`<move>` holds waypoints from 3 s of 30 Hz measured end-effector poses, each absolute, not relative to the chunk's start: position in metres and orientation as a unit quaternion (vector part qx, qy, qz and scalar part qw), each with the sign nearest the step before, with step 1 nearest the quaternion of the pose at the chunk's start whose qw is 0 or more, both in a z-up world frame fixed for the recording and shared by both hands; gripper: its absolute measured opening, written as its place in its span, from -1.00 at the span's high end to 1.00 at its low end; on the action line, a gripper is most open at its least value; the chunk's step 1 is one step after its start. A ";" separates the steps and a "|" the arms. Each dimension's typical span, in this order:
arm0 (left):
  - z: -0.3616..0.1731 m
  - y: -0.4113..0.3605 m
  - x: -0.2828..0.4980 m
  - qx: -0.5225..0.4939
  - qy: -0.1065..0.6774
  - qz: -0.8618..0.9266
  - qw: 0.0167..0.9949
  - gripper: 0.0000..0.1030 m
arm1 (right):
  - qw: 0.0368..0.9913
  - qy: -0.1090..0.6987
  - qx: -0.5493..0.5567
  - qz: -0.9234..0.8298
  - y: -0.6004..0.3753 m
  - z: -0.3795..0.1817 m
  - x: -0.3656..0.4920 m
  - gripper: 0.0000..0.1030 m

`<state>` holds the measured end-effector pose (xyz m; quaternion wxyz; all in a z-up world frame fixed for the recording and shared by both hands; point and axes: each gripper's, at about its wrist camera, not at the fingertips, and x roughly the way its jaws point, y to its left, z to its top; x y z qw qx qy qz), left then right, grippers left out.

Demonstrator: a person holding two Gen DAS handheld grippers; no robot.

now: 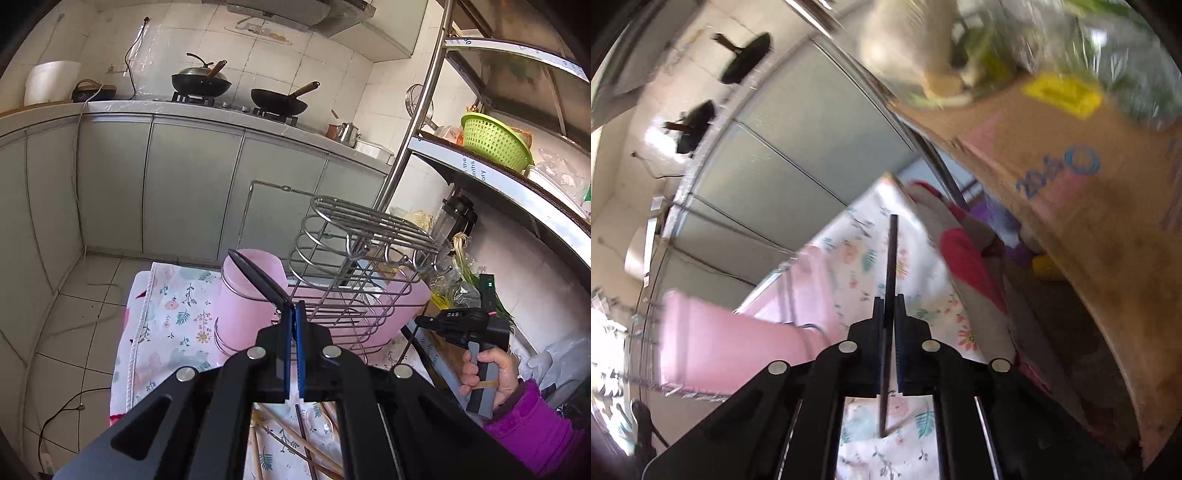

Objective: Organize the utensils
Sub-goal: 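Lift the black spoon with the left tool while the right tool lifts the chopstick, then drop the black spoon into the pink cup with the left tool while the right tool drops the chopstick in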

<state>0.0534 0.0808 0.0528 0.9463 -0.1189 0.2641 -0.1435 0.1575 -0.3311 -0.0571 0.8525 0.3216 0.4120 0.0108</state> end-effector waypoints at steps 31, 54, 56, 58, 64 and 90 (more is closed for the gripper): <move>0.166 0.096 0.057 0.021 0.077 0.031 0.996 0.97 | 0.973 0.204 0.074 0.078 -0.231 0.076 0.121 0.89; 0.066 0.056 0.149 0.115 0.197 -0.048 0.972 0.96 | 0.945 0.303 0.086 0.094 -0.228 0.048 0.145 0.89; 0.061 0.059 0.156 0.103 0.211 -0.058 0.970 0.96 | 0.941 0.313 0.091 0.095 -0.230 0.045 0.148 0.89; 0.056 0.062 0.162 0.091 0.224 -0.067 0.968 0.95 | 0.936 0.325 0.094 0.097 -0.231 0.042 0.151 0.89; 0.054 0.063 0.165 0.075 0.253 -0.088 0.960 0.86 | 0.933 0.331 0.100 0.098 -0.230 0.044 0.153 0.89; 0.069 0.109 0.108 -0.070 0.254 -0.097 0.960 0.38 | 0.937 0.300 0.150 0.098 -0.267 0.058 0.102 0.32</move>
